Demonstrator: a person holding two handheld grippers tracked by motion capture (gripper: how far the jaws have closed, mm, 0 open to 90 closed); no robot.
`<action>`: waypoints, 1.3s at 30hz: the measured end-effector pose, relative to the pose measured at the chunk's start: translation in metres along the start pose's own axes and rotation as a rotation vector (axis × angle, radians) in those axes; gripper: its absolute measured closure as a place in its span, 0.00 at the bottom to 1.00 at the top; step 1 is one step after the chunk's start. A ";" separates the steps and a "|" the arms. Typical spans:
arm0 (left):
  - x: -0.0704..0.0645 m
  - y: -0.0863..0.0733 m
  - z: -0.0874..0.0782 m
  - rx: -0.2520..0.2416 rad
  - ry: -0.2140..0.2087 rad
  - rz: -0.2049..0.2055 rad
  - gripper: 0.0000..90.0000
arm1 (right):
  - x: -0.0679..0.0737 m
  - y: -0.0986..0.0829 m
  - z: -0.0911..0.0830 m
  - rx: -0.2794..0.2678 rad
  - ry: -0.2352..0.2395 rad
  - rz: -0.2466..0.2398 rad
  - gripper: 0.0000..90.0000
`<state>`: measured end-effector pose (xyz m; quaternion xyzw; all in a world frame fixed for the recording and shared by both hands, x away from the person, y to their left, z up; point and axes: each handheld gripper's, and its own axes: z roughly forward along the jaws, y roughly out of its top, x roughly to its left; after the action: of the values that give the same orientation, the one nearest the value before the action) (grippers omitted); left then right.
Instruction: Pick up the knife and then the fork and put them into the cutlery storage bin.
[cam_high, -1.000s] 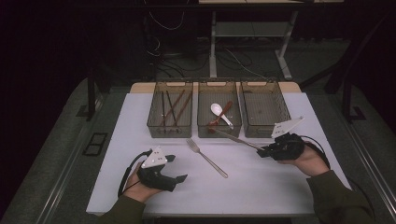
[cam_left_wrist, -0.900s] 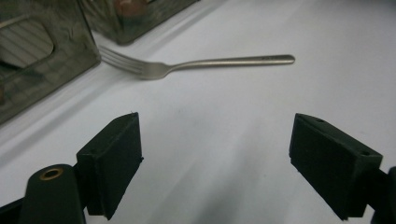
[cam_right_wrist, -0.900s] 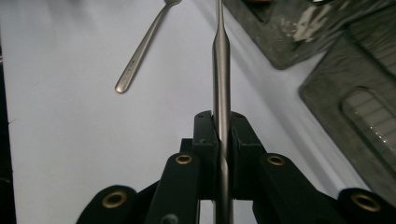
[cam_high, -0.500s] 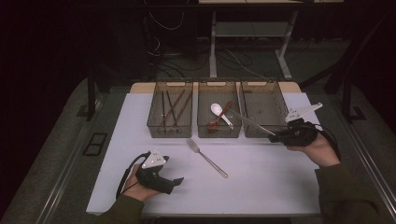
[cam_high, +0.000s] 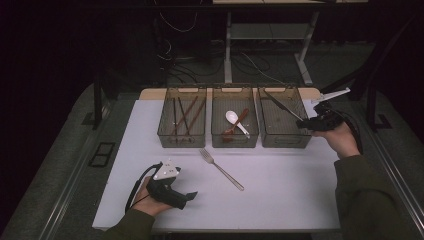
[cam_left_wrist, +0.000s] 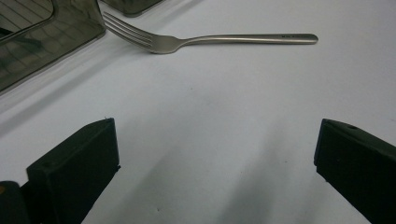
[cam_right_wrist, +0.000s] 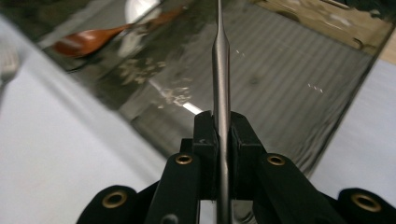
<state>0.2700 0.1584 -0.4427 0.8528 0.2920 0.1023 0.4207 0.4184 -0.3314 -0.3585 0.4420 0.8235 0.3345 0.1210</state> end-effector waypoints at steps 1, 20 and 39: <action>0.000 0.000 0.000 0.006 -0.003 0.004 0.00 | -0.003 0.002 0.003 0.010 -0.008 0.015 0.92; -0.004 0.000 0.004 0.032 -0.045 0.025 0.00 | -0.007 0.016 0.060 0.194 -0.098 0.051 0.84; -0.004 0.023 0.011 0.028 -0.093 0.030 0.42 | 0.030 -0.012 -0.006 -0.147 0.028 -0.014 0.33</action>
<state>0.2805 0.1378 -0.4314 0.8668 0.2607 0.0649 0.4201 0.3902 -0.3150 -0.3594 0.4214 0.8014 0.3994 0.1438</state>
